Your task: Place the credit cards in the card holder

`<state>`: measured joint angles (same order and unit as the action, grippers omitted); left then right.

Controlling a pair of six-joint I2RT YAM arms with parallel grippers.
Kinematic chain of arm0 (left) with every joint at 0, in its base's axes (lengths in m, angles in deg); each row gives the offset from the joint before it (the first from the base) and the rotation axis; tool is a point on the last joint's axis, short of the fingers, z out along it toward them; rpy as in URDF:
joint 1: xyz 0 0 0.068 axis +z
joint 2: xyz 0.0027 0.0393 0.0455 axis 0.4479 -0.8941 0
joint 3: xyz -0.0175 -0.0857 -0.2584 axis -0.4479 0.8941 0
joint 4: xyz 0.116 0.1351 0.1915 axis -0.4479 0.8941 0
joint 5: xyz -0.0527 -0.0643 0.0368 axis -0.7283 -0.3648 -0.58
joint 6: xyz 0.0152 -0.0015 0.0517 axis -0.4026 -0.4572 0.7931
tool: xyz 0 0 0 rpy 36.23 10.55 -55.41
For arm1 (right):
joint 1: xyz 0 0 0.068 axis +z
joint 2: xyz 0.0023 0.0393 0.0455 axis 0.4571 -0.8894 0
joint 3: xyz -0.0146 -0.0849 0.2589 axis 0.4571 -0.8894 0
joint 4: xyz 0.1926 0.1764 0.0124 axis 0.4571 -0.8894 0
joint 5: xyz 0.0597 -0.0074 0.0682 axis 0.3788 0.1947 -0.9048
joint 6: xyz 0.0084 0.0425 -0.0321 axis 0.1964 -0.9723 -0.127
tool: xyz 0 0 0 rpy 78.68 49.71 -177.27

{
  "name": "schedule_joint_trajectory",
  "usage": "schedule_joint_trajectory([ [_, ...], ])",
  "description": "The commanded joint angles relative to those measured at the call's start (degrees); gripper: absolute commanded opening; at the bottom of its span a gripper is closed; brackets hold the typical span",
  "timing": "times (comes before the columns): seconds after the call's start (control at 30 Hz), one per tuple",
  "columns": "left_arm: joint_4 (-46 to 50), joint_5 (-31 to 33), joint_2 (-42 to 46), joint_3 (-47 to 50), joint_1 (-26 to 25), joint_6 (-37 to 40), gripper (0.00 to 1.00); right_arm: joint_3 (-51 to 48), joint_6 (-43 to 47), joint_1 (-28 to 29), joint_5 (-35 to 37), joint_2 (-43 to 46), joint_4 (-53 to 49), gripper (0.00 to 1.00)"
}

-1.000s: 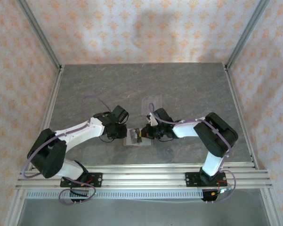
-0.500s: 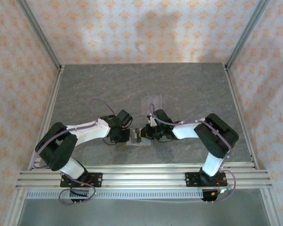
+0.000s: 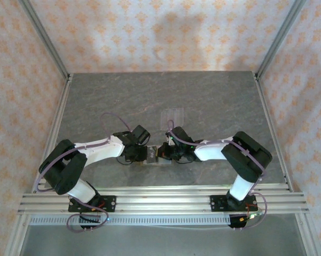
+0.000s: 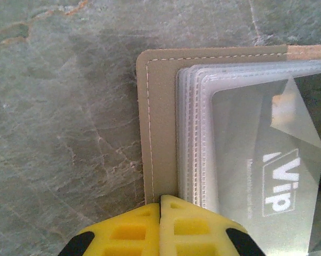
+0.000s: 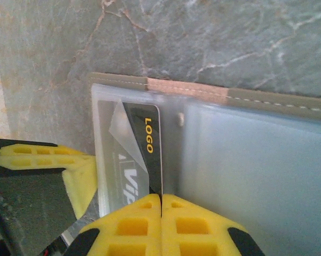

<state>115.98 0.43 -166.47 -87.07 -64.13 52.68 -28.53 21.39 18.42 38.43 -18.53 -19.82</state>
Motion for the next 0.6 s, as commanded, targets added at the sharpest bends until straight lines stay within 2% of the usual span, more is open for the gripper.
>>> schedule_joint_trajectory([
  [0.0,-4.4,-0.1,-4.6,3.5,-1.2,-0.5,0.06,-2.2,-3.1,0.5,2.9,1.2,3.2,0.00],
  [0.17,-5.1,-0.3,-4.6,3.9,-1.2,-0.5,0.07,-4.3,-6.2,1.2,5.8,1.9,7.9,0.00],
  [0.57,-6.7,-1.1,-5.1,4.4,-1.4,-0.4,0.07,-2.7,-8.0,4.3,6.8,0.1,9.6,0.00],
])
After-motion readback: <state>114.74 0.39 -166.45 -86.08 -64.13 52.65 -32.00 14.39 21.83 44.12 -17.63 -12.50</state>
